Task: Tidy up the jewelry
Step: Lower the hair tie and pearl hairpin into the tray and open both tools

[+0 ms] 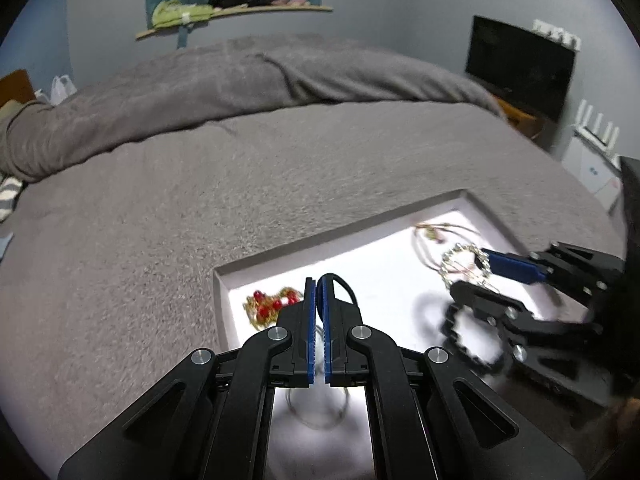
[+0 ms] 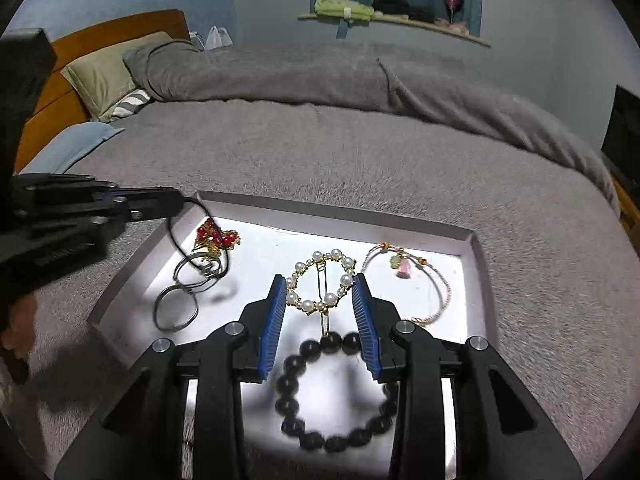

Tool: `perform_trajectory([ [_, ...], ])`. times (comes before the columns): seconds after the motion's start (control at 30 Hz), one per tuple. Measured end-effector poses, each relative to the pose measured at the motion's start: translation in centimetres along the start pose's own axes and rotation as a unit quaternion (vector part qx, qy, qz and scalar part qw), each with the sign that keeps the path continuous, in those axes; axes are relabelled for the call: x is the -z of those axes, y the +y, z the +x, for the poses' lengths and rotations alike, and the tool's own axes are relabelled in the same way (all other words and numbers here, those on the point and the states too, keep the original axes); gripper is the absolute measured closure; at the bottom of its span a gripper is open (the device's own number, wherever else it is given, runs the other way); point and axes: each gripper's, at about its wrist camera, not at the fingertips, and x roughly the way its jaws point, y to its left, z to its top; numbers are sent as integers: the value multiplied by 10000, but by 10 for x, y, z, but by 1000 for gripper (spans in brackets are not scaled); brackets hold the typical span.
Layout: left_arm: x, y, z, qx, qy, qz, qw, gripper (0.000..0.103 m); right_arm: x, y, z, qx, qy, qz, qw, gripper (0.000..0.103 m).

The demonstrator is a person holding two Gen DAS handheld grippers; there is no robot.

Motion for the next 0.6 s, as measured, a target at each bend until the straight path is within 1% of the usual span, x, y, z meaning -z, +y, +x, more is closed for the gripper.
perform_trajectory([
  [0.1, -6, 7, 23, 139, 189, -217, 9995, 99, -4, 1, 16, -8, 189, -58, 9998, 69],
  [0.3, -10, 9, 52, 101, 466, -323, 9983, 99, -5, 2, 46, -36, 738, -15, 9973, 69],
  [0.33, -10, 9, 56, 75, 528, -331, 9980, 99, -5, 2, 48, -50, 781, -8, 9969, 69],
  [0.4, -12, 13, 60, 1, 531, -389, 9978, 99, -4, 0, 52, -96, 882, 29, 9961, 69],
  [0.5, -13, 20, 64, 53, 572, -582, 9967, 99, -1, -3, 53, -100, 926, 65, 9956, 69],
  [0.6, -12, 23, 70, 35, 674, -611, 9958, 99, 0, -5, 57, -115, 999, 128, 9949, 69],
])
